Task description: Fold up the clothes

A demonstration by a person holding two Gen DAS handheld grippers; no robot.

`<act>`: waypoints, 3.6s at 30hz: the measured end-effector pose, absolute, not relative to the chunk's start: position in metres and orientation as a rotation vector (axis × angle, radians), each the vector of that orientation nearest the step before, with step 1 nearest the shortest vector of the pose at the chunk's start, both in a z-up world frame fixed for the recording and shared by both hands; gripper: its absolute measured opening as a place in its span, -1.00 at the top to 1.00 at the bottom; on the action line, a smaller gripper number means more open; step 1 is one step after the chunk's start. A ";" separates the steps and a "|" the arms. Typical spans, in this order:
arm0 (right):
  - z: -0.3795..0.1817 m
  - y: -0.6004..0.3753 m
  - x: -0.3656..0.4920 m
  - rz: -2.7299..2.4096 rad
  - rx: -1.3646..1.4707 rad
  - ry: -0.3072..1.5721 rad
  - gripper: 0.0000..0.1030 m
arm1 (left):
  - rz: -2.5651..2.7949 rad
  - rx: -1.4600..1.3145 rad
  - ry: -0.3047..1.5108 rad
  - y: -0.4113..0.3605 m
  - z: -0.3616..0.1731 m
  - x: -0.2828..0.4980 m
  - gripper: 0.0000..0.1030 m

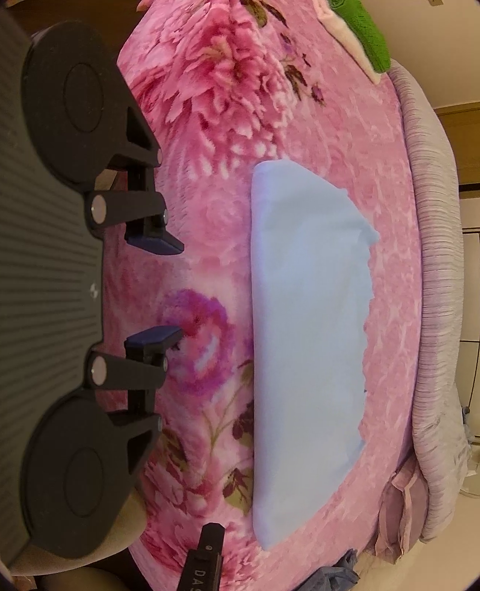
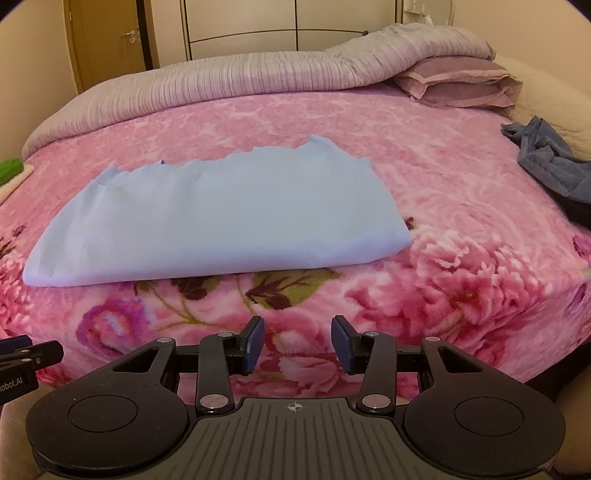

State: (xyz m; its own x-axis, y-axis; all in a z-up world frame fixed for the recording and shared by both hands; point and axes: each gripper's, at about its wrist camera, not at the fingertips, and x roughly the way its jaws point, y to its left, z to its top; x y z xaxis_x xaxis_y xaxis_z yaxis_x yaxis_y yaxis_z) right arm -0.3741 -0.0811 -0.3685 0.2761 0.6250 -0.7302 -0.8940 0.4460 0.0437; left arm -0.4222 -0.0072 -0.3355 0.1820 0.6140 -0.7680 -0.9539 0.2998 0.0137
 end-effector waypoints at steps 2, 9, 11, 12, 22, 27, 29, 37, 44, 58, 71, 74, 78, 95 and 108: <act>-0.373 -0.078 -0.370 1.056 -0.419 0.764 0.14 | 1.191 -0.553 0.765 -0.002 -0.339 -0.423 0.27; -0.384 -0.080 -0.339 1.042 -0.272 0.811 0.14 | 1.198 -0.617 0.686 0.016 -0.344 -0.442 0.27; -0.386 -0.084 -0.321 1.053 -0.152 0.875 0.14 | 1.176 -0.632 0.639 0.020 -0.342 -0.448 0.31; -0.388 -0.086 -0.312 1.052 -0.085 0.914 0.14 | 1.160 -0.638 0.616 0.022 -0.340 -0.451 0.34; -0.417 -0.103 -0.229 0.949 0.593 1.246 0.14 | 0.955 -0.671 0.495 0.060 -0.332 -0.419 0.55; -0.424 -0.098 -0.216 0.898 0.632 1.254 0.14 | 0.910 -0.623 0.544 0.087 -0.345 -0.384 0.54; -0.429 -0.098 -0.213 0.886 0.659 1.254 0.14 | 0.910 -0.582 0.584 0.093 -0.354 -0.371 0.54; -0.441 -0.097 -0.199 0.849 0.761 1.216 0.14 | 0.912 -0.547 0.622 0.101 -0.359 -0.365 0.54; -0.441 -0.088 -0.201 0.845 0.744 1.162 0.16 | 1.032 -0.722 0.470 0.125 -0.344 -0.444 0.54; -0.333 0.012 -0.403 1.205 -0.476 0.270 0.79 | 1.046 -1.007 0.232 0.146 -0.349 -0.549 0.56; -0.380 0.017 -0.526 1.556 -0.912 0.078 0.04 | 1.024 -1.086 0.193 0.138 -0.353 -0.570 0.54; -0.340 0.000 -0.507 1.663 -0.748 0.066 -0.08 | 1.001 -1.073 0.180 0.141 -0.345 -0.564 0.44; -0.304 0.030 -0.440 1.565 -0.616 0.307 -0.14 | 0.919 -1.094 0.184 0.161 -0.339 -0.545 0.39; -0.364 0.191 -0.223 1.220 -0.294 1.424 -0.13 | 0.665 -1.359 0.298 0.277 -0.395 -0.449 0.21; -0.351 0.203 -0.280 1.367 -0.442 1.357 -0.13 | 0.686 -1.201 0.223 0.280 -0.352 -0.486 0.88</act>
State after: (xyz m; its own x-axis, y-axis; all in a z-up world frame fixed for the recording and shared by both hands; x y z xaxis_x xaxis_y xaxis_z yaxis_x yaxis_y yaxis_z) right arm -0.2804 0.2026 -0.3513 -0.3249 0.4214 -0.8467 -0.8499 0.2627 0.4569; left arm -0.4858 0.2803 -0.3524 0.7798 0.3694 -0.5054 -0.5959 0.1905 -0.7802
